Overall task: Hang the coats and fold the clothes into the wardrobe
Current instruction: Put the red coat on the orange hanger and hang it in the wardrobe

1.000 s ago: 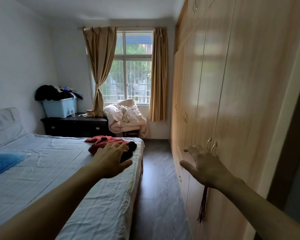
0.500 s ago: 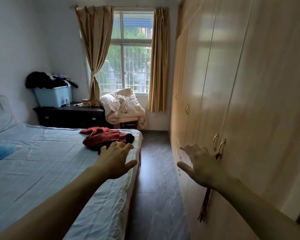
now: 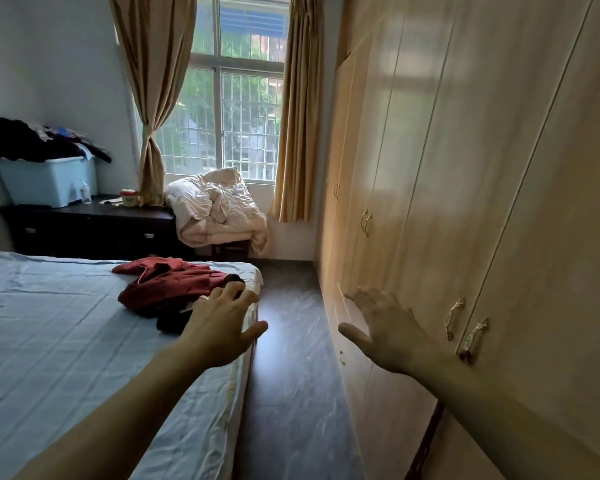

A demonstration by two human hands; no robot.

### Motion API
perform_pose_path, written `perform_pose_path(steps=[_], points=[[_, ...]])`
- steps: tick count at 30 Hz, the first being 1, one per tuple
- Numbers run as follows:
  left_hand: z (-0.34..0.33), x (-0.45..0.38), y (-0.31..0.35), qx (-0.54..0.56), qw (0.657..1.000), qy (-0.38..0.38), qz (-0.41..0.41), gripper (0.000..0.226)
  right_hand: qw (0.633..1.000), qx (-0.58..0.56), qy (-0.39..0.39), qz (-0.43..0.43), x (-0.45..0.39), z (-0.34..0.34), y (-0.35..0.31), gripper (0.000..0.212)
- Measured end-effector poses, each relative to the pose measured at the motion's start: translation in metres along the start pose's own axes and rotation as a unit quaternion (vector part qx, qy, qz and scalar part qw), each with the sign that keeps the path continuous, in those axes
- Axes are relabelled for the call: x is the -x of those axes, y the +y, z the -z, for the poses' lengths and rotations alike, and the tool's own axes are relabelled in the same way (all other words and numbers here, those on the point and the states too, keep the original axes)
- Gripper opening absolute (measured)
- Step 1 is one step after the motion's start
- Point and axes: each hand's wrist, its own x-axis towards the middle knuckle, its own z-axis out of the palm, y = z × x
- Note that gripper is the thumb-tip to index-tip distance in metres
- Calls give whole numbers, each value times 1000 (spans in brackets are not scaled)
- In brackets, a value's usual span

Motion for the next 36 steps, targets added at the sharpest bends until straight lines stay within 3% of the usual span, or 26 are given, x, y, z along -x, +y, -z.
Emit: perform_pose_path(steps=[12, 21, 26, 36], points=[[-56, -197, -9, -45, 999, -18, 3, 60, 998, -54, 8, 15, -196, -41, 84, 66], [-88, -336, -17, -8, 1000, -9, 23, 55, 997, -81, 8, 10, -333, -55, 140, 65], [-128, -409, -46, 9, 1000, -12, 16, 53, 997, -71, -24, 8, -406, -86, 151, 65], [-170, -574, -136, 38, 999, -3, 14, 46, 994, -100, 15, -31, -579, -100, 160, 62]])
